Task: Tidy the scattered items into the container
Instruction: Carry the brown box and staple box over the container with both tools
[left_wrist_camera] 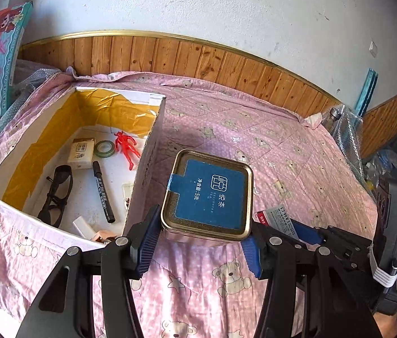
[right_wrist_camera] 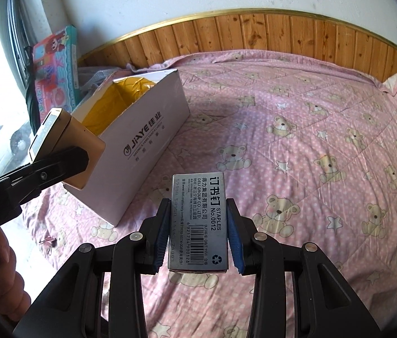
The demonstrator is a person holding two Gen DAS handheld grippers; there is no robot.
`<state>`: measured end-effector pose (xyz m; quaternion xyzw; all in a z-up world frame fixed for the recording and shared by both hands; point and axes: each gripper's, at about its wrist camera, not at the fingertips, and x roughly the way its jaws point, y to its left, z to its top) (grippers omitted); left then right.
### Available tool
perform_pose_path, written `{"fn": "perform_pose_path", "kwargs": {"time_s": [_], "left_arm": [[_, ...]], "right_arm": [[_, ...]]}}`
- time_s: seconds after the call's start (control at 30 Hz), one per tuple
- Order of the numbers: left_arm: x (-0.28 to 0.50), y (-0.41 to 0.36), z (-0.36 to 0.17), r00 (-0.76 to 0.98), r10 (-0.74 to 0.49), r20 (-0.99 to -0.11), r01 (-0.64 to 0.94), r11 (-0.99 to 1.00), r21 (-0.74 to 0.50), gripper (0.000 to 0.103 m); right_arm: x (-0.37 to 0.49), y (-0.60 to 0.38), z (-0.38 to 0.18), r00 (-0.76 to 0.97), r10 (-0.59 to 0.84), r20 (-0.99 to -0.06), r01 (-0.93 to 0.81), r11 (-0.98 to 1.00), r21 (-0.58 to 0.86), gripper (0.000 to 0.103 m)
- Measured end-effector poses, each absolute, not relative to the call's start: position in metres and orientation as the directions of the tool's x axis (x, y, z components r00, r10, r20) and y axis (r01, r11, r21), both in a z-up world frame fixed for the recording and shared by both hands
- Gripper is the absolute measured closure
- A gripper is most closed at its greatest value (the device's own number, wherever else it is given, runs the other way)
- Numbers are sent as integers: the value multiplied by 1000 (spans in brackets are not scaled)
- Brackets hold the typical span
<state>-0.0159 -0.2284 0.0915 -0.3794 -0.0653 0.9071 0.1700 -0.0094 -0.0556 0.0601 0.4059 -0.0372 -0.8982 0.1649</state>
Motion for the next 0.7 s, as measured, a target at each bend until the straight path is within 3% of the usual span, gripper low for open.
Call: {"fn": "perform_pose_path", "kwargs": {"time_s": [0.7], "left_arm": [[-11, -270, 114, -698, 330, -635, -180, -940, -291, 49]], "right_arm": [[-5, -95, 82, -610, -376, -697, 358, -916, 182, 64]]}}
